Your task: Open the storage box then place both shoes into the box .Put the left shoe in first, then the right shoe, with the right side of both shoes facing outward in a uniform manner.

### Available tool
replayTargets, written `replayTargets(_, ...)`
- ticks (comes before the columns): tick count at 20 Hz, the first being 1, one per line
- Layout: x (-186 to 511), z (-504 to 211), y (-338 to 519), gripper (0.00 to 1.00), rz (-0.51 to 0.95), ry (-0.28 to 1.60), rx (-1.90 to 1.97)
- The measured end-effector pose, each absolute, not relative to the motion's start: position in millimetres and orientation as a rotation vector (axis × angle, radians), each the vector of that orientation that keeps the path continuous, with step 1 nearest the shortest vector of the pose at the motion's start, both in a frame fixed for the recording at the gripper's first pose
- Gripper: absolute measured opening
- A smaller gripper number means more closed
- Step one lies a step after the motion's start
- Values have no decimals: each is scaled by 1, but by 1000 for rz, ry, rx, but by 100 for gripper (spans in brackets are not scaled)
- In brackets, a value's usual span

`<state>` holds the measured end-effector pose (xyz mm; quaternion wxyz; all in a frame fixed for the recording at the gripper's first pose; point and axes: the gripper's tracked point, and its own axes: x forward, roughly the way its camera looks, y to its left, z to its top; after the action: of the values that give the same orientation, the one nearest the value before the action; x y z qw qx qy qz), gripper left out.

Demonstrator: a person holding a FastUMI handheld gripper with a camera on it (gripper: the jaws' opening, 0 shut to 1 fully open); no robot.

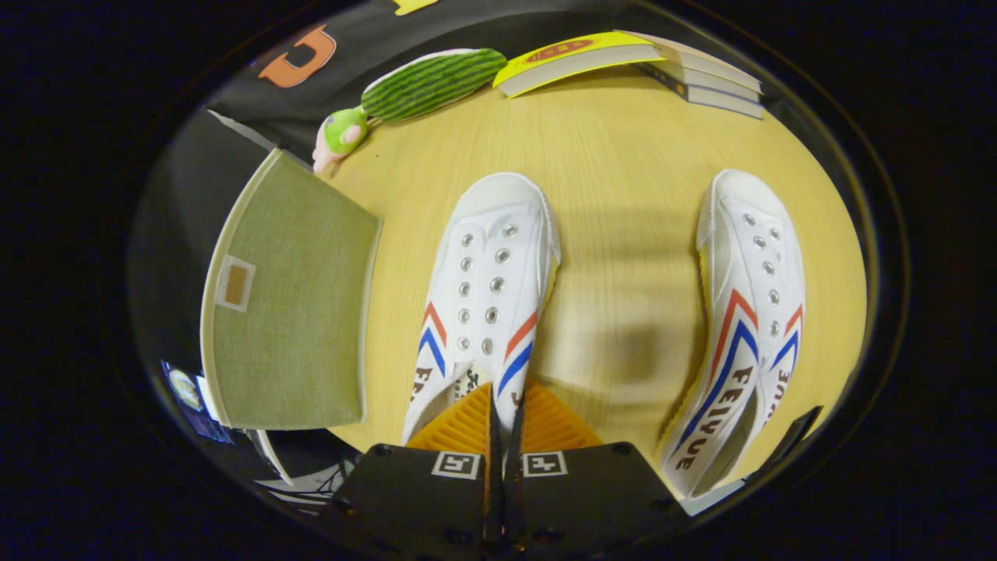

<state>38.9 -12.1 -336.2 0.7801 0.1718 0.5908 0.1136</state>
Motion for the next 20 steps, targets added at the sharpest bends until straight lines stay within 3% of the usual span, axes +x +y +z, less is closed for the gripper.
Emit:
replayTargets(10,32,-279,14,6,276,1192,519)
replayTargets(20,17,-109,85,6,415,964,386)
